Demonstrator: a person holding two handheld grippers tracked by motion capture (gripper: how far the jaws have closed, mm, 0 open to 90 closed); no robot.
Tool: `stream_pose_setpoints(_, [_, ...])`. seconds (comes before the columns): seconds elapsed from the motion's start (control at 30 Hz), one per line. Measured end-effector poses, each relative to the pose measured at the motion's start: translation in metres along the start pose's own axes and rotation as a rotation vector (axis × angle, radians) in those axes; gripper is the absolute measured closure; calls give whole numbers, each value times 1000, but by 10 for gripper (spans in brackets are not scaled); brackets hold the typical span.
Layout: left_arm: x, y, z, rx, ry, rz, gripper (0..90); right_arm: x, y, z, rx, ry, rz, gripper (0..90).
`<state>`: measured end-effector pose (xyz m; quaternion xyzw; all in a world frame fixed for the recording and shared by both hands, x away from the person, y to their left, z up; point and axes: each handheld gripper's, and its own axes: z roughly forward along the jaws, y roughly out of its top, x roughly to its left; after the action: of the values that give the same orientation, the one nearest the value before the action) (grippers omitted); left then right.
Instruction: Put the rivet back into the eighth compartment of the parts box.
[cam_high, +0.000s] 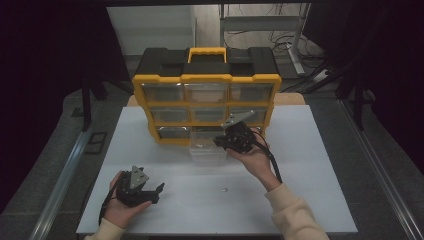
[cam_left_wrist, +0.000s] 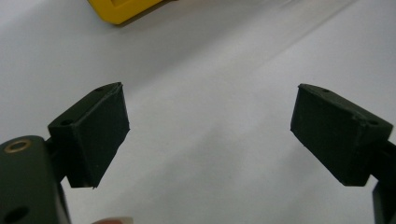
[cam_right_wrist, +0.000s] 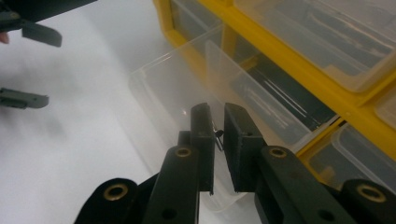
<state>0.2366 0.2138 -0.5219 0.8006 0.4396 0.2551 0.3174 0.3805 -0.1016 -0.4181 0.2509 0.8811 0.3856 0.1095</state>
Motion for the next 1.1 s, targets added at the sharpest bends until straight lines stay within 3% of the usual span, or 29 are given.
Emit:
stream_pose_setpoints(0.33, [0,0,0,4,1,4,119,-10,-5,7,-24,-24,50,798])
stream_pose_setpoints(0.43, [0,0,-1,-2,2,1,119,-9,-4,8,-31,-37,36,535])
stream_pose_setpoints(0.6, [0,0,-1,-4,1,-1,119,-6,-3,-5,-73,-46,48,368])
stream_pose_setpoints(0.83, [0,1,-1,-5,1,1,118,0,-10,-16,-31,-42,37,303])
stream_pose_setpoints(1.1, [0,1,-1,0,4,7,118,3,-21,-30,-21,-18,33,288])
